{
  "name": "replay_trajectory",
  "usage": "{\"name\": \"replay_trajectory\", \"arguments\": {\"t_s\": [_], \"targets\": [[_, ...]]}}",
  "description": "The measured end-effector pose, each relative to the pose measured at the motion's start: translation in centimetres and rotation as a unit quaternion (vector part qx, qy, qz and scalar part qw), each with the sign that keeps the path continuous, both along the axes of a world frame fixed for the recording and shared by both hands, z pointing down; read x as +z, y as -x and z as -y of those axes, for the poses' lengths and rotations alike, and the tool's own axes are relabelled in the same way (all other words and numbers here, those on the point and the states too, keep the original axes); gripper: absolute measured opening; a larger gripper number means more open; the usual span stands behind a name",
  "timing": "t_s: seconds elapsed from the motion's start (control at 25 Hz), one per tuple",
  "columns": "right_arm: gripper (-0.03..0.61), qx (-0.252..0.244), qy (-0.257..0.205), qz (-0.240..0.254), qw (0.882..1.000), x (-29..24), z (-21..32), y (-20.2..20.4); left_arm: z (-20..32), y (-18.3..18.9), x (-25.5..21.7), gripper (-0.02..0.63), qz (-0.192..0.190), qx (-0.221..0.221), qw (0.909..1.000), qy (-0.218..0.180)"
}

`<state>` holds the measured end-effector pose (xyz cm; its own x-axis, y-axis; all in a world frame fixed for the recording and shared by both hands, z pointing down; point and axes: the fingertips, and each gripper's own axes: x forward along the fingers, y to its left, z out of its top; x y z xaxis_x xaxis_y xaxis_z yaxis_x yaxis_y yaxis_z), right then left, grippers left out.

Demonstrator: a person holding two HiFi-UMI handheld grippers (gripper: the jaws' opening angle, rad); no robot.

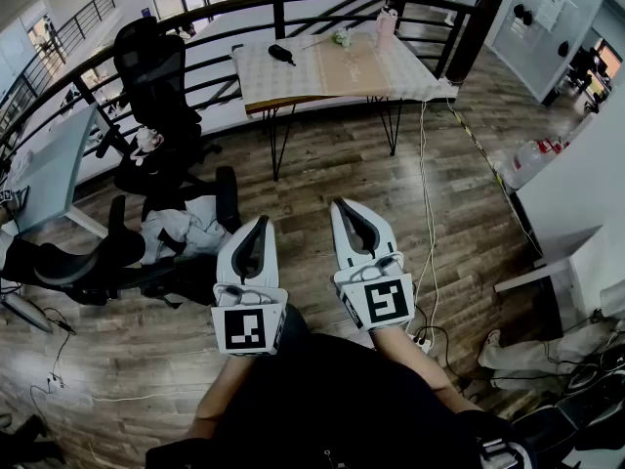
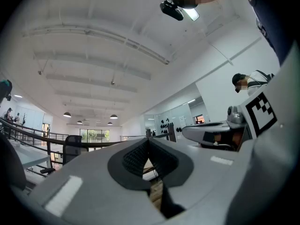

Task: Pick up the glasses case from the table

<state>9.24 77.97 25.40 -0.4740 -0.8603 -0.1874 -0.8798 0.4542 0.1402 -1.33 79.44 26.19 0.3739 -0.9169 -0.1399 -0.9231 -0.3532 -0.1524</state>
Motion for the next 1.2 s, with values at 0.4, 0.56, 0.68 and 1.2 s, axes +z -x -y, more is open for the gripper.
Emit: {"name": "replay_trajectory", "arguments": {"t_s": [0.4, 0.56, 0.68, 1.2], "targets": [[0.011, -0.021, 0.007, 0.010, 1.000, 1.2, 5.9, 0.9, 6.1, 0.2, 1.0, 0.012, -0.018, 0.006, 0.9998, 0.003], [0.011, -0.041, 0.001, -0.002, 0.999, 1.3, 11.7, 2.9, 11.8, 1.2, 1.4, 0.012, -0.028, 0.007, 0.9995, 0.016], [0.011, -0.051, -0.002, -0.010, 0.999, 1.1, 16.5, 3.9, 17.1, 2.2, 1.5, 0.012, -0.020, 0.007, 0.9998, 0.008], [0.081, -0.015, 0.021, 0.004, 1.000, 1.8, 38.0, 6.3, 39.4, 5.6, 1.3, 0.012, -0.013, 0.032, 0.9990, 0.028]]}}
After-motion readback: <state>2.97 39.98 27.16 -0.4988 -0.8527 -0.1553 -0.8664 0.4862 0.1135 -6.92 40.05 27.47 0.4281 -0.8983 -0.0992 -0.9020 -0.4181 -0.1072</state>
